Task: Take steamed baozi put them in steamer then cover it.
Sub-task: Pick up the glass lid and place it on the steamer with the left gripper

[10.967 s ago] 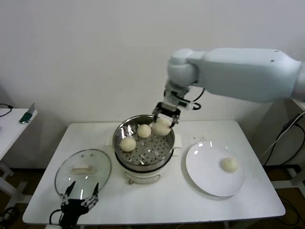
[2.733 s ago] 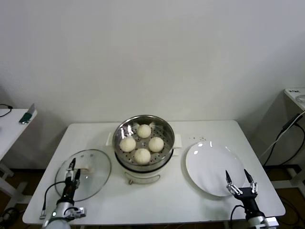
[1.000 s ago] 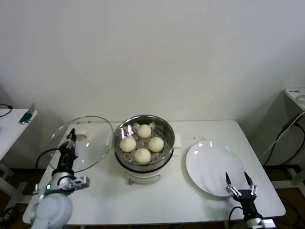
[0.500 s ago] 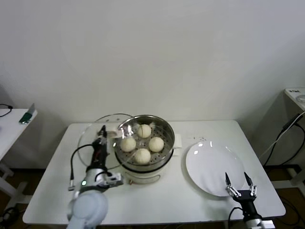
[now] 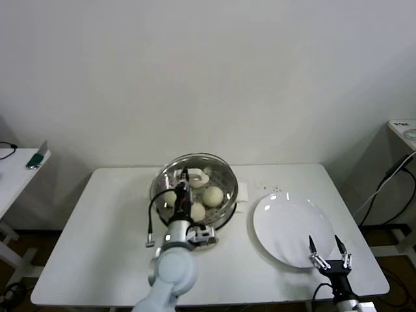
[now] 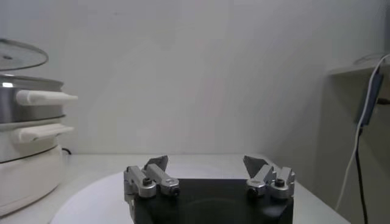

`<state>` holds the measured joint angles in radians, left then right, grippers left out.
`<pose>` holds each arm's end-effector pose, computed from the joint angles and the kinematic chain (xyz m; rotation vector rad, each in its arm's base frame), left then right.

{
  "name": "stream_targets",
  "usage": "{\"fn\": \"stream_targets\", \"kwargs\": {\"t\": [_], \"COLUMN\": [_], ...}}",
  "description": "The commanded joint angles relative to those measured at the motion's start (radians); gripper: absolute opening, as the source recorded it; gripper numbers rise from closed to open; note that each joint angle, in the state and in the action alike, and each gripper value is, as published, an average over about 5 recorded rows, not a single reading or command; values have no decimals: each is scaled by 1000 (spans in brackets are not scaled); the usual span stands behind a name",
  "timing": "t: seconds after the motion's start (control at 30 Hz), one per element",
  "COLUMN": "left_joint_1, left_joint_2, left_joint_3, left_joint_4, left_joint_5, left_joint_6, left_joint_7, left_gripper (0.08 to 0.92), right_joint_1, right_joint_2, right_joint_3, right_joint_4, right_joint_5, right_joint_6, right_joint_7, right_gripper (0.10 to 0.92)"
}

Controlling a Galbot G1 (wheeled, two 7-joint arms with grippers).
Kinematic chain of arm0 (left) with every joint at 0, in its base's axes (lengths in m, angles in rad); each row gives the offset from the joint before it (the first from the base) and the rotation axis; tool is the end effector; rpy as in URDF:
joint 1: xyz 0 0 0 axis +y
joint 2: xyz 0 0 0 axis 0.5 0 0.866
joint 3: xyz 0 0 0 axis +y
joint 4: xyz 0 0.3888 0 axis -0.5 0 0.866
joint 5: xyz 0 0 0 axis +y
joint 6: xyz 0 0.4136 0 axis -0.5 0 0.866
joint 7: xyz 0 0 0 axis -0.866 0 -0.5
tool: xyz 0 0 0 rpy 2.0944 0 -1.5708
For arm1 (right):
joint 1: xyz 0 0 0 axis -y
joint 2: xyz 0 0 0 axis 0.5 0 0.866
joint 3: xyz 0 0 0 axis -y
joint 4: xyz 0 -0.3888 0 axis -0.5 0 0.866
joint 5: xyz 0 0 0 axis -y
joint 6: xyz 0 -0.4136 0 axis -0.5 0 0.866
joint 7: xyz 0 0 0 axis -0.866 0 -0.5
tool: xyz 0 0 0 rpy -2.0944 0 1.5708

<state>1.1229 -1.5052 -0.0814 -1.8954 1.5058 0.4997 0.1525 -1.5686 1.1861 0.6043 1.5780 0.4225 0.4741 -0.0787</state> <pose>0.3331 -0.1505 -0.2934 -0.0729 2.3707 2.0592 0.1856 -0.1757 -0.5046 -0.0030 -3.1326 0.0013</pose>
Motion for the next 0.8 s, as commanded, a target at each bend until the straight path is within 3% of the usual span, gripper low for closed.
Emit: {"fn": "stream_targets", "kwargs": {"t": [0.03, 0.8], "left_joint_1": [-59, -38], "left_joint_2": [-60, -27], "left_joint_3": [51, 11], "left_joint_4": [104, 99], "left_joint_5": [54, 99], "left_joint_6": [16, -9], "left_joint_7": [8, 4], "left_gripper": [133, 133], "right_joint_1": [-3, -1], "right_joint_2": [0, 25], "right_joint_3": [4, 7], "right_joint_4": [-1, 1], "right_joint_5": [5, -12], "right_joint_6": [9, 30], "right_joint_7": [1, 10], "right_gripper": [823, 823]}}
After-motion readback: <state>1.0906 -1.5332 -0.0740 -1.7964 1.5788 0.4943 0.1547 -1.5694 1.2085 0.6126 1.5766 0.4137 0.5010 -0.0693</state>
